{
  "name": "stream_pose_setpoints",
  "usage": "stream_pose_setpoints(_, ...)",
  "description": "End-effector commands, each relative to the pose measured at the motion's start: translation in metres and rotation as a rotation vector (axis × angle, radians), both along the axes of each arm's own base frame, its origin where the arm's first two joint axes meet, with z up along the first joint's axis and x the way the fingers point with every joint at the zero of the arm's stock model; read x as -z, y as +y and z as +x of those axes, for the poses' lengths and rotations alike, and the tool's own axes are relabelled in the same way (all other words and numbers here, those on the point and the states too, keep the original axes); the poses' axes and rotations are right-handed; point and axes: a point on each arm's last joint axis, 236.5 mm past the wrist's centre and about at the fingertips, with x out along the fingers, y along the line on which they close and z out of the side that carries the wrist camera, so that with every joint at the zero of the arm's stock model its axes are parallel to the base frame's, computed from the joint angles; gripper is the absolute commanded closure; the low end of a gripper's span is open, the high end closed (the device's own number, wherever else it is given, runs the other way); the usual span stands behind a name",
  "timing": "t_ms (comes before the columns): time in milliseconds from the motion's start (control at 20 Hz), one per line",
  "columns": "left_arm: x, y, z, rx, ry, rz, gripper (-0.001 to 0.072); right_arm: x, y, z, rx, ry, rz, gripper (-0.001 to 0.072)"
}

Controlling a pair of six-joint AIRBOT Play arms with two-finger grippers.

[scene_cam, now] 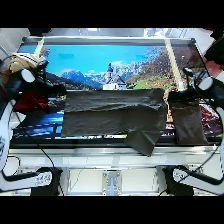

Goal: Fold the shirts.

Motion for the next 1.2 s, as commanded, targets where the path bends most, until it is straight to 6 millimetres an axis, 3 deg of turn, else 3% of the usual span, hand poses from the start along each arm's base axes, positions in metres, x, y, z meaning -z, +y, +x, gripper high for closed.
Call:
stream_pose_setpoints(0,-0.020,0.023,-0.052,-0.096,-0.021,-0.005,0.0055,-0.017,-0.017,-0.080,0.097,0.040,0.022,0.0298)
stream_pose_setpoints(150,0.023,0.028,-0.119,-0.275,0.073,-0.062,0.0055,0.042,0.027,-0.156,0.228,0.167,0.273,0.0298)
stream_pose_setpoints(300,0.051,0.020,-0.158,-0.411,0.156,-0.138,0.0056,0.076,0.076,-0.197,0.229,0.321,0.468,0.0296)
stream_pose_setpoints(450,0.075,-0.001,-0.176,-0.454,0.208,-0.239,0.0059,0.080,0.098,-0.200,0.240,0.342,0.573,0.0245)
stream_pose_setpoints(650,0.104,-0.026,-0.192,-0.534,0.267,-0.367,0.0059,0.087,0.102,-0.210,0.252,0.400,0.570,0.0253)
stream_pose_setpoints(850,0.115,-0.030,-0.196,-0.596,0.275,-0.408,0.0059,0.105,0.120,-0.232,0.204,0.510,0.542,0.0253)
stream_pose_setpoints(950,0.113,-0.023,-0.184,-0.627,0.224,-0.409,0.0059,0.114,0.125,-0.227,0.197,0.506,0.520,0.0253)
stream_pose_setpoints(1100,0.112,-0.017,-0.175,-0.694,0.197,-0.425,0.0059,0.120,0.132,-0.203,0.219,0.427,0.526,0.0262)
stream_pose_setpoints(1150,0.112,-0.018,-0.176,-0.691,0.200,-0.424,0.0059,0.122,0.131,-0.194,0.240,0.395,0.529,0.0306)
